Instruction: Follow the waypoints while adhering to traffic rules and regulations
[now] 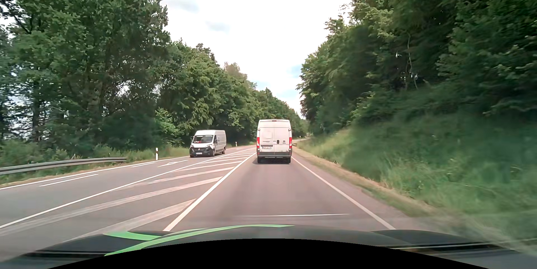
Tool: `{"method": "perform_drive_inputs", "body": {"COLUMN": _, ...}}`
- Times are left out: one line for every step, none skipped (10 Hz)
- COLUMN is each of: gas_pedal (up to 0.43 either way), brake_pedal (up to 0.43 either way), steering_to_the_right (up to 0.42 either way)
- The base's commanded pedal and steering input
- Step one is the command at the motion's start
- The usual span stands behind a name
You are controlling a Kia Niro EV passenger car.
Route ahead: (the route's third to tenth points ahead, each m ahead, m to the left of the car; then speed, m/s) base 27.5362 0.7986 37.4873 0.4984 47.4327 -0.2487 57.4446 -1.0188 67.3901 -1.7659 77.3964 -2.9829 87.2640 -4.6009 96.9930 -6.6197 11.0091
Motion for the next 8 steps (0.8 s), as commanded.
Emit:
{"method": "perform_drive_inputs", "body": {"gas_pedal": 0.248, "brake_pedal": 0.0, "steering_to_the_right": -0.006}}
{"method": "perform_drive_inputs", "body": {"gas_pedal": 0.248, "brake_pedal": 0.0, "steering_to_the_right": -0.004}}
{"method": "perform_drive_inputs", "body": {"gas_pedal": 0.248, "brake_pedal": 0.0, "steering_to_the_right": -0.001}}
{"method": "perform_drive_inputs", "body": {"gas_pedal": 0.248, "brake_pedal": 0.0, "steering_to_the_right": -0.001}}
{"method": "perform_drive_inputs", "body": {"gas_pedal": 0.24, "brake_pedal": 0.0, "steering_to_the_right": -0.001}}
{"method": "perform_drive_inputs", "body": {"gas_pedal": 0.24, "brake_pedal": 0.0, "steering_to_the_right": -0.001}}
{"method": "perform_drive_inputs", "body": {"gas_pedal": 0.209, "brake_pedal": 0.0, "steering_to_the_right": -0.001}}
{"method": "perform_drive_inputs", "body": {"gas_pedal": 0.157, "brake_pedal": 0.0, "steering_to_the_right": -0.001}}
